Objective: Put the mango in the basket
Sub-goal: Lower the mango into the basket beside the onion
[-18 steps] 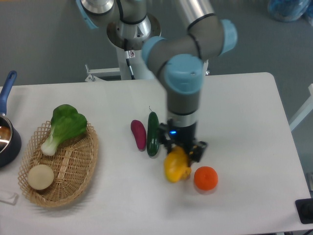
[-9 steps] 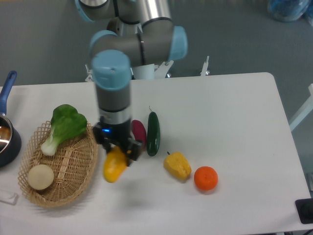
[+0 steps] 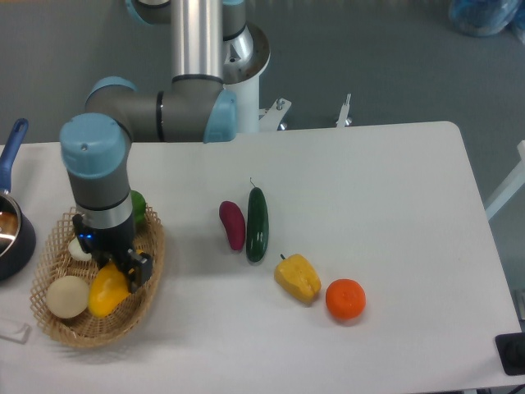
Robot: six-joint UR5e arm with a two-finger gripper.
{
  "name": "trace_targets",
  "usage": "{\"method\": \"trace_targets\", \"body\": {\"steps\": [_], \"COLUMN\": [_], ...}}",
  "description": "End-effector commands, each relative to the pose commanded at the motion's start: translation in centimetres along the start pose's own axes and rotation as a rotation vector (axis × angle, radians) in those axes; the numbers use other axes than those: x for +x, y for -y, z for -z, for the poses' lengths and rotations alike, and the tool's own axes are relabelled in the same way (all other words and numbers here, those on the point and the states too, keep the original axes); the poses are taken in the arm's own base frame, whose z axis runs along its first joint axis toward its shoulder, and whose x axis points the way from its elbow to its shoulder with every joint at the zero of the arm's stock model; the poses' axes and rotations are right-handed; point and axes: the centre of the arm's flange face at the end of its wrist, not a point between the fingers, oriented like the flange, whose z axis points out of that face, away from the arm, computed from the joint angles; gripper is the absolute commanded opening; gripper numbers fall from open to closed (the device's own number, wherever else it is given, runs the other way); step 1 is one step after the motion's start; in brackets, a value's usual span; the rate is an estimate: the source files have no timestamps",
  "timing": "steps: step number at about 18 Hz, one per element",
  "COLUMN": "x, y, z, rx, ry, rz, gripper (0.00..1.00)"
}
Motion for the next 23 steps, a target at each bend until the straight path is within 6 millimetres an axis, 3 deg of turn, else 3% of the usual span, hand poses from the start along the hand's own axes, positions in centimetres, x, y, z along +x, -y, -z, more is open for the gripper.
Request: {"method": "trace_targets", "body": {"steps": [1, 5, 8, 12, 16, 21, 23], "x": [0.2, -0.9, -0.5, -1.0, -6.2, -13.5, -15.7], "y": [0.2, 2.7, 3.0, 3.7, 0.7, -5.1, -7.7], "z": [-0.8, -3.4, -3.7, -0.6, 5.5, 8.1, 8.2], "rx": [-0.007, -0.002, -0.010, 0.037, 0.089, 0.068, 0.042], "ry": [-0.004, 0.064, 0.078, 0.104, 0.163, 0.223, 0.234], "rz": [-0.004, 0.030, 0.038, 0.078, 0.164, 0.274, 0.262], "gripper": [0.66, 1.00, 1.00, 1.00, 1.00, 1.00, 1.00]}}
